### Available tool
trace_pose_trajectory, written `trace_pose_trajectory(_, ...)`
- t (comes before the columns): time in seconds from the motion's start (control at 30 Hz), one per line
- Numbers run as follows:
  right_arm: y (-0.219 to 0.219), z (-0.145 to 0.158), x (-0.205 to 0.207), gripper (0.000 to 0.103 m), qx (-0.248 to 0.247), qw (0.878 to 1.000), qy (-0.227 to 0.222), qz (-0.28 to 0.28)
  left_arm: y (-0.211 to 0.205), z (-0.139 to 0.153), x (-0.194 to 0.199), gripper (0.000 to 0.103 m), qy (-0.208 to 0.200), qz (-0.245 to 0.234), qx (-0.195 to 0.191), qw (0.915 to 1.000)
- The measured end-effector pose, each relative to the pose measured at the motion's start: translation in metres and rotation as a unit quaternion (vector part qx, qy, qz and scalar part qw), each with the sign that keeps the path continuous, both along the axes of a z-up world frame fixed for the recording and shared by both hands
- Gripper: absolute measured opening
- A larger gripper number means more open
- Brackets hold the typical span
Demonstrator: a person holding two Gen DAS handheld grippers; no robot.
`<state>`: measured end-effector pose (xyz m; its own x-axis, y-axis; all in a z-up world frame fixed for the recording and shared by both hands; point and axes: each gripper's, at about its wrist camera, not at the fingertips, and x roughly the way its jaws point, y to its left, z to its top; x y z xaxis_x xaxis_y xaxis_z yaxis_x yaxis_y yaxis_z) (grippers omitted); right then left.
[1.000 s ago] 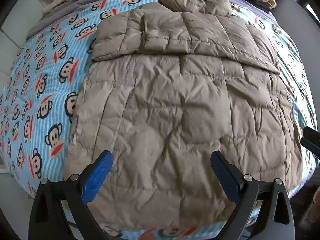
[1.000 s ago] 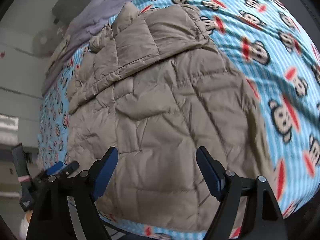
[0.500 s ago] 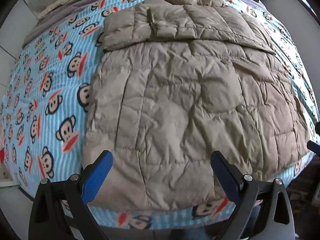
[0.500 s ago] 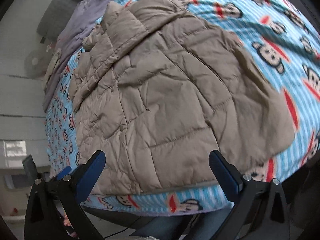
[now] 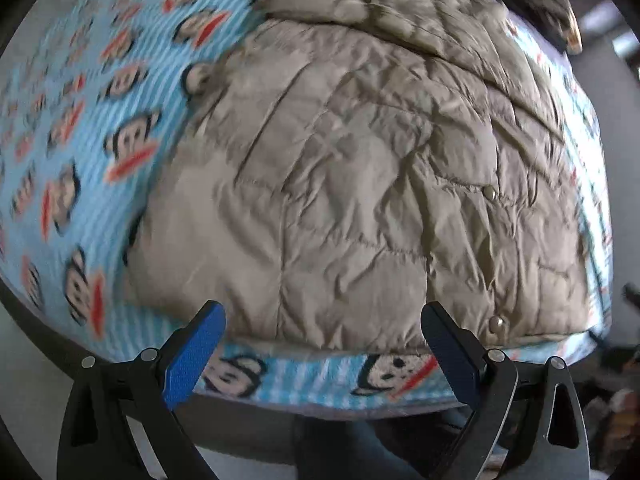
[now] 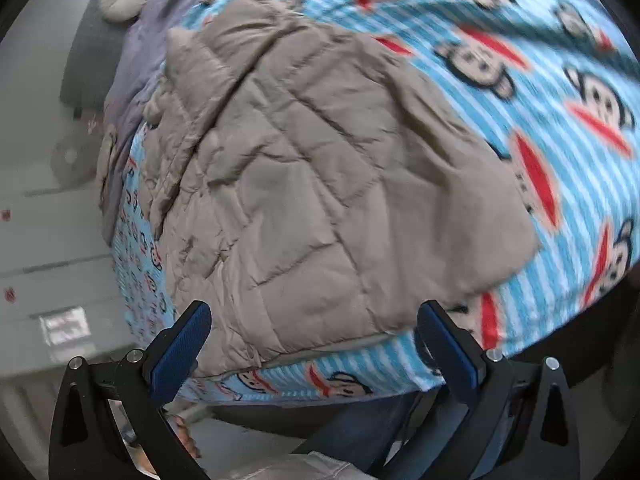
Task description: Fold large clothes
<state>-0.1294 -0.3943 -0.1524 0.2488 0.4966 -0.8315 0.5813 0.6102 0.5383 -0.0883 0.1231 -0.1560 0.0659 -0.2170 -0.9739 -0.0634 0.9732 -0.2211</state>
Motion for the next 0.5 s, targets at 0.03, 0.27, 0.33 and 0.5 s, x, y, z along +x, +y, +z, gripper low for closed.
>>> trace_pose_trajectory(0.03, -0.004, -0.004, -0.003, 0.103, 0.009, 1.0, 0.004, -0.008, 0.008, -0.002, -0.002, 0.099, 0.005, 0.016, -0.014, 0.9998)
trace_pose_trajectory(0.27, -0.024, -0.035, -0.03, 0.103, 0.078, 0.994, 0.025, -0.077, 0.053, -0.034, -0.016, 0.099, 0.048, 0.118, -0.126, 0.9838)
trace_pose_trajectory(0.33, -0.03, -0.046, -0.037, 0.103, 0.101, 0.989, 0.026, -0.108, 0.059, -0.044, -0.017, 0.099, 0.059, 0.139, -0.158, 0.9758)
trace_pose_trajectory(0.5, -0.03, -0.068, -0.043, 0.103, 0.135, 0.979, 0.035, -0.147, 0.063, -0.064, -0.012, 0.099, 0.074, 0.158, -0.194, 0.9652)
